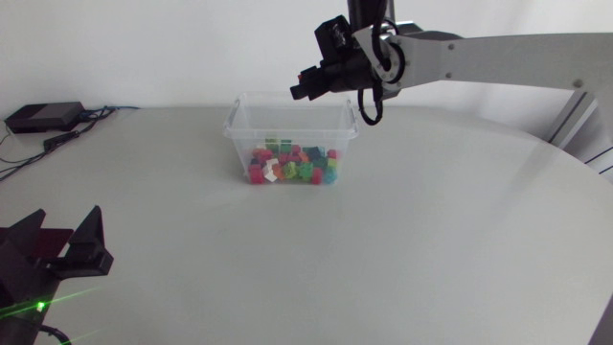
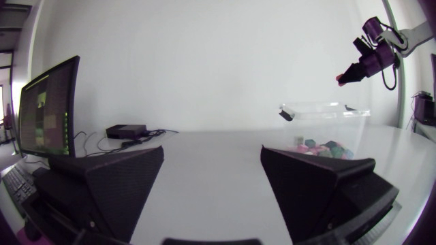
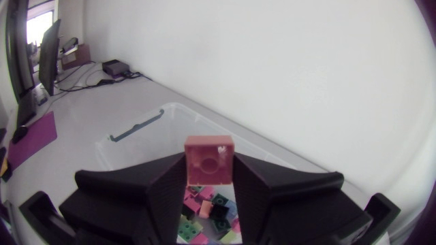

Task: Place the duplo bricks in the container

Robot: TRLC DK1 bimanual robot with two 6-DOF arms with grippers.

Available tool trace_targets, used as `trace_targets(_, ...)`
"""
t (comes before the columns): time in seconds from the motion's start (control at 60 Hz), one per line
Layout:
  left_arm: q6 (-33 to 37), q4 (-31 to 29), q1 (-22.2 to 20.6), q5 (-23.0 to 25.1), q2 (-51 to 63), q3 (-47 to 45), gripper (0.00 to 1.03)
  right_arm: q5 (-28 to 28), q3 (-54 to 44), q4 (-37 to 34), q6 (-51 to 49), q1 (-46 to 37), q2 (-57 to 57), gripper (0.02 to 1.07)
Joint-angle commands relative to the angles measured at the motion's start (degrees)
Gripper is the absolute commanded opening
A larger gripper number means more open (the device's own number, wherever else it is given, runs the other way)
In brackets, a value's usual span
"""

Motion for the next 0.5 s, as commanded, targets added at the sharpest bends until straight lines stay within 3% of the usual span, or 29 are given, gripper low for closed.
trace_targets(0.0,-0.45,0.04,0.39,-0.35,-0.54,-1.08,0.99,1.30,3.27,0.91,1.39,0.57,3.94,0.25)
trace_targets(0.033,-0.36,0.04,0.39,-0.35,-0.54,-1.08,0.99,1.74,3.97,0.91,1.39,0.66,4.91,0.33)
trace_targets(0.083,-0.45,0.04,0.39,-0.35,-0.54,-1.08,0.99,2.88,5.03,0.82,1.13,0.92,6.32,0.67)
trace_targets(0.15,-0.36,0.04,0.39,-0.35,-0.54,-1.08,0.99,3.32,6.17,0.29,0.86,1.01,7.46,1.02)
trace_targets(0.3,-0.45,0.04,0.39,-0.35,-0.54,-1.08,0.99,4.02,5.11,0.82,0.60,0.83,6.85,1.03)
trace_targets(0.483,-0.36,0.04,0.39,-0.35,-0.54,-1.08,0.99,9.30,-4.99,6.27,0.60,-1.19,-3.70,1.03)
